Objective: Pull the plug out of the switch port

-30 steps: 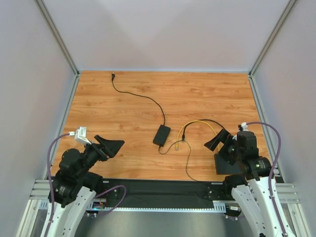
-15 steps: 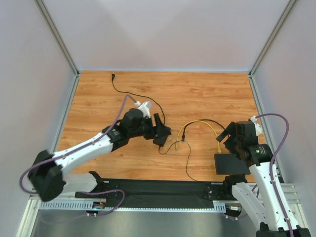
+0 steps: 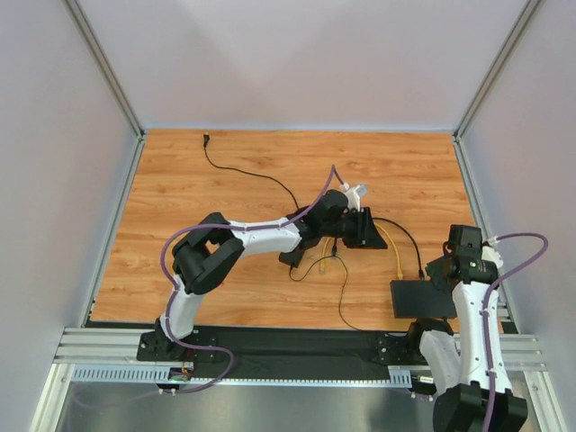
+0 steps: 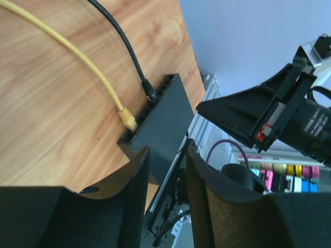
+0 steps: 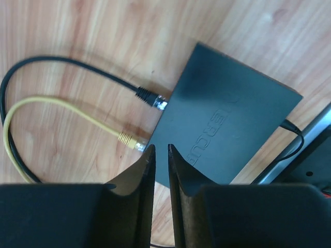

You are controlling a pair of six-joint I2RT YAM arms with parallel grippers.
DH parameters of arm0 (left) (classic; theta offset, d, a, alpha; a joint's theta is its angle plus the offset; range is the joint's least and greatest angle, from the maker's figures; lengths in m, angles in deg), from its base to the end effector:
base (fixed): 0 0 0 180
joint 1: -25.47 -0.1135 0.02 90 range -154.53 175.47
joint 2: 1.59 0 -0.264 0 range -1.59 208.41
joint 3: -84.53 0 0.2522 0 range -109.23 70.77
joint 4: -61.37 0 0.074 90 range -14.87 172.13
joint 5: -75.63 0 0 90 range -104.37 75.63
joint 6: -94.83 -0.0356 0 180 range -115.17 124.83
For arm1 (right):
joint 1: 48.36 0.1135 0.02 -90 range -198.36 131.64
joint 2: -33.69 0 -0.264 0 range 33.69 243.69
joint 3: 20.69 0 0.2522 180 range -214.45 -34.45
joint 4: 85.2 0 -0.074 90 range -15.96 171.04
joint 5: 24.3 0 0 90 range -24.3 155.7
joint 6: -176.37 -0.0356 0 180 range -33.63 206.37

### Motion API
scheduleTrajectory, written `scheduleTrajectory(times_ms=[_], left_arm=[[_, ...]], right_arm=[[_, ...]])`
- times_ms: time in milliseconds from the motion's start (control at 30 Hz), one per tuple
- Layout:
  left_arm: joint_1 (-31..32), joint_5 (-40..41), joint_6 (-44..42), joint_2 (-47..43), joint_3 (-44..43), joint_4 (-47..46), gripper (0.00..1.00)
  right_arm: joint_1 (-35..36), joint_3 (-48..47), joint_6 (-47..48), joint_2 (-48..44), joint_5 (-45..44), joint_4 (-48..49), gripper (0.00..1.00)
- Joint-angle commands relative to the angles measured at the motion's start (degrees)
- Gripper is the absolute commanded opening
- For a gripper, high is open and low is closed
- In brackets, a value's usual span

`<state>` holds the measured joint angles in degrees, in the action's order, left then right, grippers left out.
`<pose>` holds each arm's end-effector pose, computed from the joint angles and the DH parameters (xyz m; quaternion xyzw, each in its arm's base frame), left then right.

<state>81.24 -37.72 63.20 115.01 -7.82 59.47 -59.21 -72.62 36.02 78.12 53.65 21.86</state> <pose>0.2509 -0.3939 0.2054 0.0942 0.8159 -0.5489 0.1552 0.1231 -0.0312 0.2323 0.5139 0.8250 -0.0251 0.2337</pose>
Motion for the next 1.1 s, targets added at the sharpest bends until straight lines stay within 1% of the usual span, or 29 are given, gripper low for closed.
scheduleTrajectory(times_ms=[0,67,100,133,167,300,433,500,533,567,600,667,800,967,1067], left_arm=[[1.36,-4.76,1.92,3.27,-4.73,-6.21,0.41],[1.97,-6.78,4.10,6.97,-6.49,-7.97,0.38],[2.15,-7.40,4.90,8.20,-6.67,-11.11,0.35],[2.24,-7.84,5.78,9.95,-6.75,-12.28,0.34],[2.33,-8.63,6.92,10.75,-7.02,-14.20,0.33],[2.94,-9.95,6.94,13.91,-8.25,-13.17,0.31],[3.03,-11.45,6.32,15.94,-9.47,-11.68,0.31],[3.03,-12.94,5.71,17.60,-10.96,-10.01,0.34],[3.03,-13.38,5.79,18.05,-11.23,-9.92,0.36],[3.12,-13.65,5.97,18.40,-11.41,-9.83,0.40],[3.12,-13.65,5.79,19.01,-11.59,-9.48,0.43],[3.29,-13.30,5.27,19.46,-12.03,-8.69,0.47],[3.73,-12.86,5.00,21.56,-14.66,-6.93,0.47],[4.44,-12.24,5.88,23.93,-17.12,-5.44,0.43],[4.61,-11.80,5.97,24.47,-17.22,-4.03,0.43]], right_arm=[[-6.10,0.82,0.07,-0.13,3.17,0.91,0.17],[-8.12,1.26,0.16,0.40,4.84,1.34,0.16],[-8.57,1.26,0.34,0.66,5.20,1.52,0.15],[-8.75,1.35,0.42,1.01,5.29,1.52,0.11],[-8.66,1.26,0.34,1.19,5.29,1.43,0.11],[-8.75,2.66,-0.10,0.66,5.55,2.22,0.11],[-8.75,4.60,0.34,0.57,6.43,3.80,0.09],[-8.75,5.04,0.69,0.93,6.34,4.24,0.09],[-8.66,5.13,1.04,1.19,6.34,4.59,0.10],[-8.75,5.13,1.13,1.45,6.43,4.77,0.11],[-8.75,5.04,1.30,1.54,6.52,4.95,0.14],[-8.66,5.04,1.57,1.63,6.60,5.21,0.15],[-8.75,5.04,1.57,1.81,6.69,5.30,0.16],[-8.75,5.39,1.48,1.89,6.43,5.83,0.16],[-8.75,6.00,1.66,2.42,5.81,6.27,0.16]])
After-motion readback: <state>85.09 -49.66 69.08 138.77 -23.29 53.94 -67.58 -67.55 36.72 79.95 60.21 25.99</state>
